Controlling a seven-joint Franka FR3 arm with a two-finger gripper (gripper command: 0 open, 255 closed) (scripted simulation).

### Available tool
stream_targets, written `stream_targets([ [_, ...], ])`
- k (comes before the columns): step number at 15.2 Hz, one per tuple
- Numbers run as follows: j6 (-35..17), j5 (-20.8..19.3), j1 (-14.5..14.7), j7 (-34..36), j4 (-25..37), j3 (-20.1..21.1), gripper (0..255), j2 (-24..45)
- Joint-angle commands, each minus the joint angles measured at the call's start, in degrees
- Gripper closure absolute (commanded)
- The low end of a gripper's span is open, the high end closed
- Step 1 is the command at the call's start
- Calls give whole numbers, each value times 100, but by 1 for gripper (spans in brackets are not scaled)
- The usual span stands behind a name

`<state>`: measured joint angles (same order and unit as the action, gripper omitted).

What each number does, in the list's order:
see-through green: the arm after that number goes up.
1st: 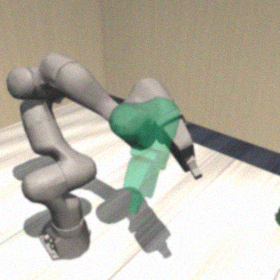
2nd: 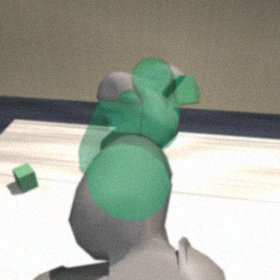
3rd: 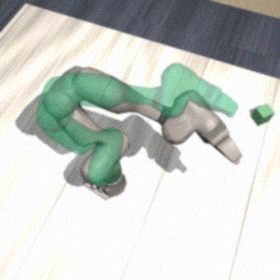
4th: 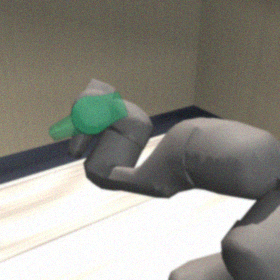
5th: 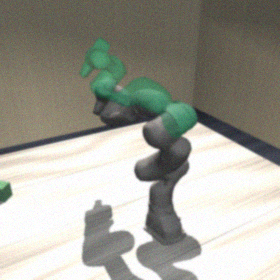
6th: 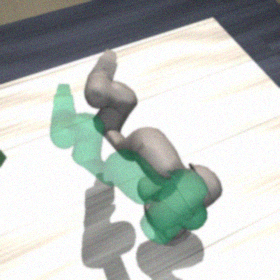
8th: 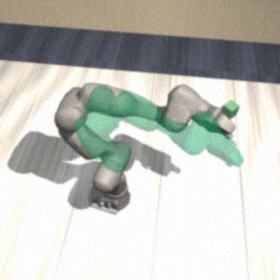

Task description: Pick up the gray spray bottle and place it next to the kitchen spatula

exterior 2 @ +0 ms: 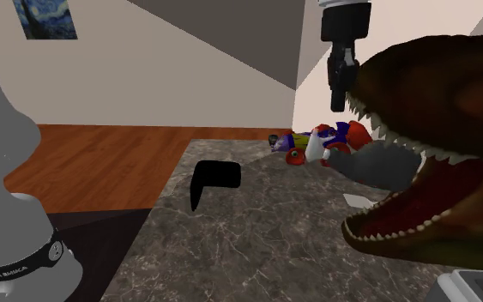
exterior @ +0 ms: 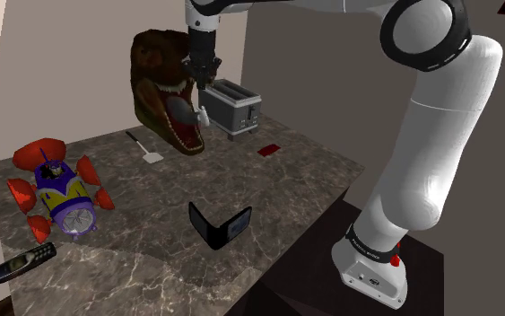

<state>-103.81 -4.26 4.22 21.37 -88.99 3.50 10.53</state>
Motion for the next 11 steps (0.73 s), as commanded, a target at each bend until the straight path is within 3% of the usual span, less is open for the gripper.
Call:
stream_targets([
  [1,-455,-56,53,100,454,20,255,590],
  [2,-454,-81,83,145,670,36,255,810],
  [3,375,-54,94,136,388,59,255,247],
  [4,375,-54,93,136,388,59,0,247],
  [11,-1797,-422,231,760,-1726,87,0,-212],
])
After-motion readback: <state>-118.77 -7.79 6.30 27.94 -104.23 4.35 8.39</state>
